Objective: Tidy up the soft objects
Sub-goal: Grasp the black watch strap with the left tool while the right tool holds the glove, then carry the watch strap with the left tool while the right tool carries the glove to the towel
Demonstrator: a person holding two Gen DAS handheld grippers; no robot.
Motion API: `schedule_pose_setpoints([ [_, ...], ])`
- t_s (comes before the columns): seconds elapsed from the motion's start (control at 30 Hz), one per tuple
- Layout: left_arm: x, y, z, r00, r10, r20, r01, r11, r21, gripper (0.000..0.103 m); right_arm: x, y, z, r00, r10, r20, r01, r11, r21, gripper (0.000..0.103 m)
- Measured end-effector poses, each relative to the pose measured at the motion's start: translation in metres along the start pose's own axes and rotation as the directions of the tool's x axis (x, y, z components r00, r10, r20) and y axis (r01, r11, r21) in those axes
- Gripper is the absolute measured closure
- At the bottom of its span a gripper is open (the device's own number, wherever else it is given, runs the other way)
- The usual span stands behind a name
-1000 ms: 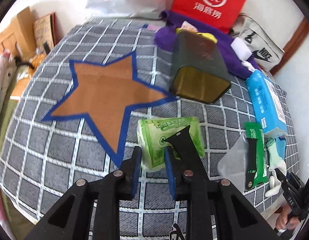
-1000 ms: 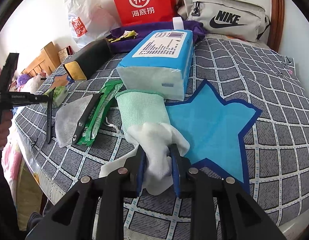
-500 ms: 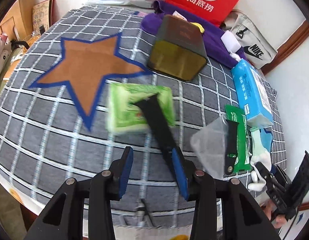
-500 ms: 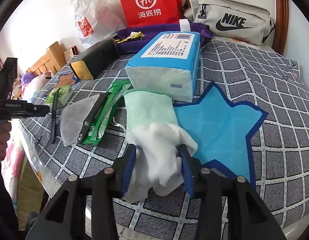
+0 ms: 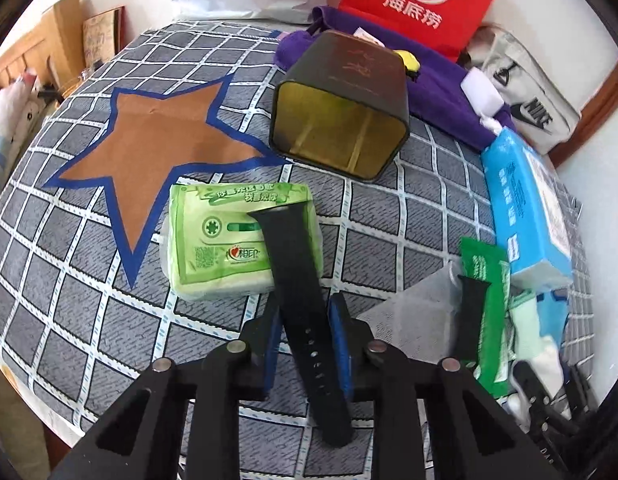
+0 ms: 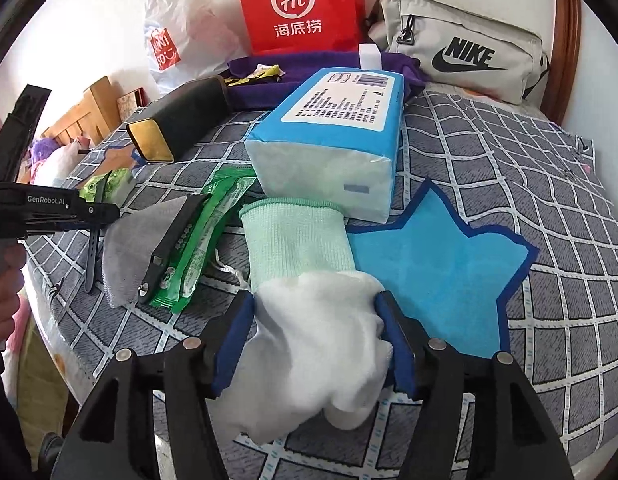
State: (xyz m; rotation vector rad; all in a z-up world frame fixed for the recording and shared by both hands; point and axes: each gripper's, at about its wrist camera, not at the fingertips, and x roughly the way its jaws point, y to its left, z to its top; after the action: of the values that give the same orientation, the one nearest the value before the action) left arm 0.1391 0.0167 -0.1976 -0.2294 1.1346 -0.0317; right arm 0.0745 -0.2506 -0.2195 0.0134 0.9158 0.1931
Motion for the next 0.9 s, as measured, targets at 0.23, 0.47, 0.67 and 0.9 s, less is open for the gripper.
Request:
schedule_pose_setpoints([
  [0.23, -0.007, 0.014, -0.002, 0.999, -0.038, -0.02, 0.038, 0.999, -0.004, 0.082, 0.0, 0.005, -0.003, 0.998, -0.066, 0.017, 0.066, 0.998, -0.02, 0.062],
  [0.47, -0.021, 0.014, 0.0, 0.997, -0.071, -0.02, 0.071, 0.997, 0.001, 0.084, -0.011, -0.005, 0.002, 1.0, 0.003, 0.007, -0.003, 0.999, 0.054, 0.077],
  [0.67, -0.033, 0.018, 0.001, 0.995, -0.097, 0.002, 0.097, 0.995, -0.015, 0.084, -0.033, 0.009, 0.011, 0.999, -0.003, 0.041, 0.003, 1.0, -0.005, 0.079],
  [0.9, -0.047, 0.021, 0.002, 0.992, -0.124, 0.021, 0.125, 0.992, -0.016, 0.084, -0.057, 0.023, 0.021, 0.997, 0.006, 0.083, -0.002, 0.999, -0.04, 0.079],
])
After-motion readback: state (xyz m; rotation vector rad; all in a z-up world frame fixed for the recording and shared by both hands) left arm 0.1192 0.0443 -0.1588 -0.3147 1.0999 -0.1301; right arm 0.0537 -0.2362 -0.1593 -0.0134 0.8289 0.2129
